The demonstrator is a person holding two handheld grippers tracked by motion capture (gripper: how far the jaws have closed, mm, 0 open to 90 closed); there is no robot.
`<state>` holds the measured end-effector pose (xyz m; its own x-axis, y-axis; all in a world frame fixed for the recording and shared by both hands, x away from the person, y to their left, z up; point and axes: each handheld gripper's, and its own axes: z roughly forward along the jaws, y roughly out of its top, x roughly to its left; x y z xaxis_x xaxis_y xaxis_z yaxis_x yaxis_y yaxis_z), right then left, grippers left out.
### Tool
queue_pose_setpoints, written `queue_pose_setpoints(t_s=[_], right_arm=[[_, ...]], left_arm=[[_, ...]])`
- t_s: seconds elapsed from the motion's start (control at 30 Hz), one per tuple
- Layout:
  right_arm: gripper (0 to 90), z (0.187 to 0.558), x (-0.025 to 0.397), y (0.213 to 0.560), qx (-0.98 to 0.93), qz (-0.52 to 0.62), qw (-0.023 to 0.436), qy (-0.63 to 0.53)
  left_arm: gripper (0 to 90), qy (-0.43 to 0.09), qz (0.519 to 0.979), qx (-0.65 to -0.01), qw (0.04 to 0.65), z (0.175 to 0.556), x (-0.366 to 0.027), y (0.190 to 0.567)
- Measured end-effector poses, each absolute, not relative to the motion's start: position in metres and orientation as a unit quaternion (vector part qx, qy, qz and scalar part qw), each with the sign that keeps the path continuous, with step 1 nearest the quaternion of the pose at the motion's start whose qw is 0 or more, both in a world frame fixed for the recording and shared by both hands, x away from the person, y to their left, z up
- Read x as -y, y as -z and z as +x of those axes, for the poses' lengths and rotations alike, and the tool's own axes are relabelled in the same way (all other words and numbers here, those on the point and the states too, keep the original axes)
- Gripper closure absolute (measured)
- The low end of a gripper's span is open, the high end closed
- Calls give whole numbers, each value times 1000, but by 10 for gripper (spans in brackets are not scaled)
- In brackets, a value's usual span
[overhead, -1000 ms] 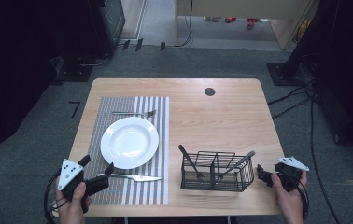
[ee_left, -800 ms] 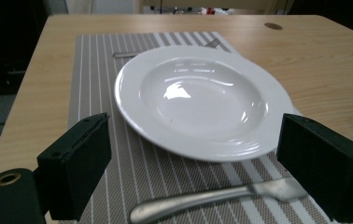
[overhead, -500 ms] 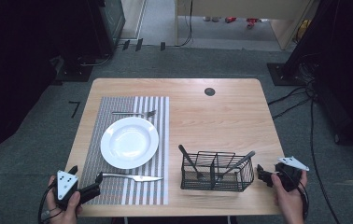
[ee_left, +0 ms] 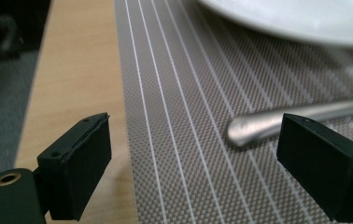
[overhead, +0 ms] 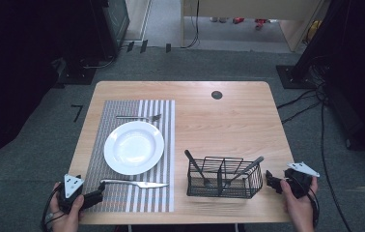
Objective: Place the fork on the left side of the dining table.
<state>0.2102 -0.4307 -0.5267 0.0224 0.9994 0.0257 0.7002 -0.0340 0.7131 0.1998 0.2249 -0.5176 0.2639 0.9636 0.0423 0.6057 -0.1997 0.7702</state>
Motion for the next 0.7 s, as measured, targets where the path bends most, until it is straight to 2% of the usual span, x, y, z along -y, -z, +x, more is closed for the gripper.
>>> queue_pose_setpoints(t_s=[0.23,0.7], right_arm=[[20,210,431,527,-641,663,268,-279],[20,210,431,527,-641,663,268,-279]], left_arm=[[98,-246,722,-558,326,203,-230,521],[93,-246,723,-557,325,203,-230,521]])
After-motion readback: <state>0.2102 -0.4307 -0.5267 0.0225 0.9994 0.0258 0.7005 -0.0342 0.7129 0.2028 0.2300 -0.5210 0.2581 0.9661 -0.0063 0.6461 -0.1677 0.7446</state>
